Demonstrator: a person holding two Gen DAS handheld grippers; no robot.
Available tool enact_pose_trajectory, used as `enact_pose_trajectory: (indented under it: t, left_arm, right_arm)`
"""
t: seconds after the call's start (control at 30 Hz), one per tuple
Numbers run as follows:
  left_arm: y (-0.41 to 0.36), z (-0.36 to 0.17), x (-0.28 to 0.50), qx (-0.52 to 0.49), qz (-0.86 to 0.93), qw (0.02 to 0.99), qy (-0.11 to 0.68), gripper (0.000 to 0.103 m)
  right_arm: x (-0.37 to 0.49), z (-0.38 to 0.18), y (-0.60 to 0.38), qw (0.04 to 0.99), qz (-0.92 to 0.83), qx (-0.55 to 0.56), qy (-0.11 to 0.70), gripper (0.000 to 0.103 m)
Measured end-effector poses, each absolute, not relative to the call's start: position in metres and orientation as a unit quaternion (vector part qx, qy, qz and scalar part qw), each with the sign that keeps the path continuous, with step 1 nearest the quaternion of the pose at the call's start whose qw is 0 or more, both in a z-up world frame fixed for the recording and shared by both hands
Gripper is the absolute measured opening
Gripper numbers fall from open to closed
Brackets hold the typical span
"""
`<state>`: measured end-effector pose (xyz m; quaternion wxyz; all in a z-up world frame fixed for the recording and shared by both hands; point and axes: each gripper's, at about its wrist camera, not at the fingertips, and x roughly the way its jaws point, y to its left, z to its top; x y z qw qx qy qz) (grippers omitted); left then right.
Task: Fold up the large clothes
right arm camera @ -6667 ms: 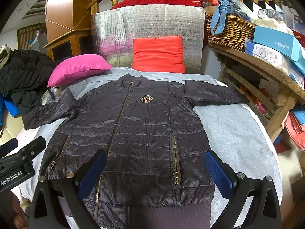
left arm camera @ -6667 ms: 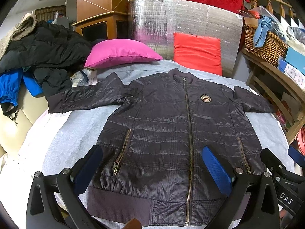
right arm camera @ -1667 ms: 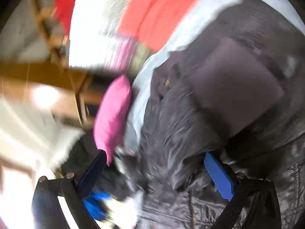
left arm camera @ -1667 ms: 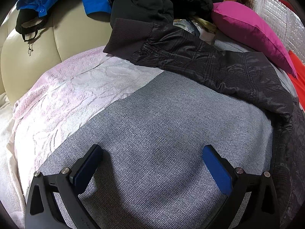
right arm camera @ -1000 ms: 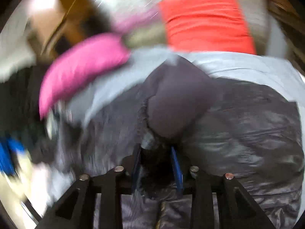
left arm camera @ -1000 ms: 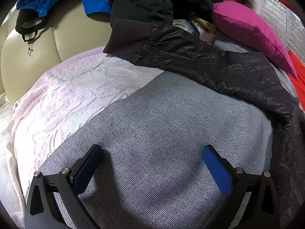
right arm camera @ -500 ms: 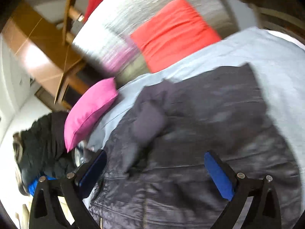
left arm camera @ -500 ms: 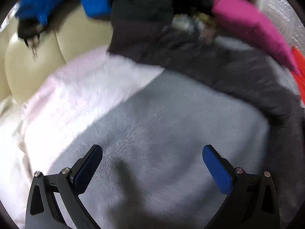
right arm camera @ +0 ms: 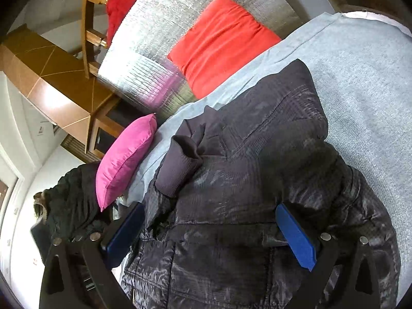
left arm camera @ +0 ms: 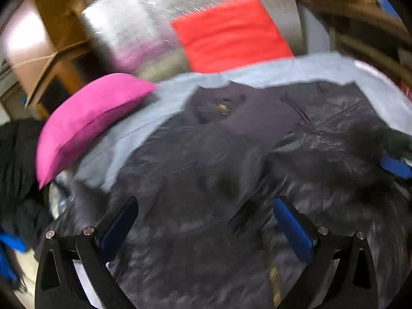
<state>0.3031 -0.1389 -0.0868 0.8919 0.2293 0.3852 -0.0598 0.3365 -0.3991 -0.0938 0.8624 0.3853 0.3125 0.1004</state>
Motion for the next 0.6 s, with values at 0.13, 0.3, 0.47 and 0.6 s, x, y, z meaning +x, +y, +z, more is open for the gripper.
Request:
enact_pose_trajectory:
  t: [0.13, 0.3, 0.47, 0.6]
  left_arm:
    - [-0.162, -0.105, 0.337, 0.277, -0.02, 0.876, 0.394, 0.103]
    - [-0.146, -0.109, 0.361, 0.249, -0.017, 0.872, 0.421, 0.062]
    - [-0.1, -0.085, 0.351, 0.086, -0.039, 0.902, 0.421, 0.035]
    - [-0.053, -0.095, 0.349, -0.043, -0.059, 0.894, 0.441, 0.035]
  right_arm:
    - [0.334, -0.101, -0.397, 0.869, 0.107, 0.376, 0.303, 0.103]
    - [0.336, -0.104, -0.395, 0.874, 0.108, 0.369, 0.297, 0.103]
    - [0.335, -0.106, -0.393, 0.876, 0.11, 0.364, 0.297, 0.103]
    - [0.334, -0.109, -0.393, 0.875, 0.116, 0.363, 0.298, 0.103]
